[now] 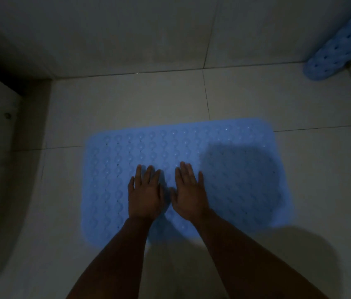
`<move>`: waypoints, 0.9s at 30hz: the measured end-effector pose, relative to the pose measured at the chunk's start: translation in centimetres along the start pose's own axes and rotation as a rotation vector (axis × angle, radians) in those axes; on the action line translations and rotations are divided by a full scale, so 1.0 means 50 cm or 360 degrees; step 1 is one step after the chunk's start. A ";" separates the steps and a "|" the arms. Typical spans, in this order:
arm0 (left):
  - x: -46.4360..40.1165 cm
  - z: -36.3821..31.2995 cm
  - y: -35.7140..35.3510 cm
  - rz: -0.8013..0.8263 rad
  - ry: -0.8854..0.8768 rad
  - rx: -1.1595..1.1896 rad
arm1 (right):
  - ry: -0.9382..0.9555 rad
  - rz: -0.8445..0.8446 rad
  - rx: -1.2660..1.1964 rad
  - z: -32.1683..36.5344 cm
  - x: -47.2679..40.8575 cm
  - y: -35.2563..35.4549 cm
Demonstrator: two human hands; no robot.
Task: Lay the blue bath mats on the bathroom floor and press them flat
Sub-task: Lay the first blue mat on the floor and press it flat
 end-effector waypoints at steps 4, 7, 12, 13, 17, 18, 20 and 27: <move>0.008 0.003 -0.021 -0.0135 0.0002 0.0034 | 0.0068 -0.0027 0.0092 -0.012 0.022 -0.048; 0.004 0.002 -0.037 -0.0209 0.0022 0.0068 | 0.0081 -0.0041 0.0120 -0.018 0.018 -0.056; 0.006 0.000 -0.062 -0.0309 0.0044 0.0092 | 0.0062 0.0013 0.0141 -0.018 0.017 -0.064; 0.005 -0.003 -0.067 -0.0303 0.0064 0.0107 | 0.0059 0.0012 0.0140 -0.020 0.016 -0.064; -0.001 -0.003 -0.073 -0.0316 0.0134 0.0163 | 0.0068 -0.0003 0.0121 -0.021 0.008 -0.068; -0.002 -0.002 -0.073 -0.0332 0.0138 0.0172 | 0.0064 0.0009 0.0119 -0.022 0.007 -0.068; 0.001 0.002 -0.072 -0.0356 0.0149 0.0191 | 0.0057 0.0040 0.0130 -0.024 0.009 -0.069; 0.023 0.028 -0.048 -0.0427 0.0152 0.0170 | 0.0049 0.0093 0.0041 -0.021 0.004 -0.057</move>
Point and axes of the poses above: each hand's wrist, its own x-axis away from the middle knuckle, its own y-axis out of the back of the hand, z = x × y, the point moved 1 cm from there along -x, towards the middle knuckle, and after that the axes turned 14 degrees about y, right-handed, at the moved point
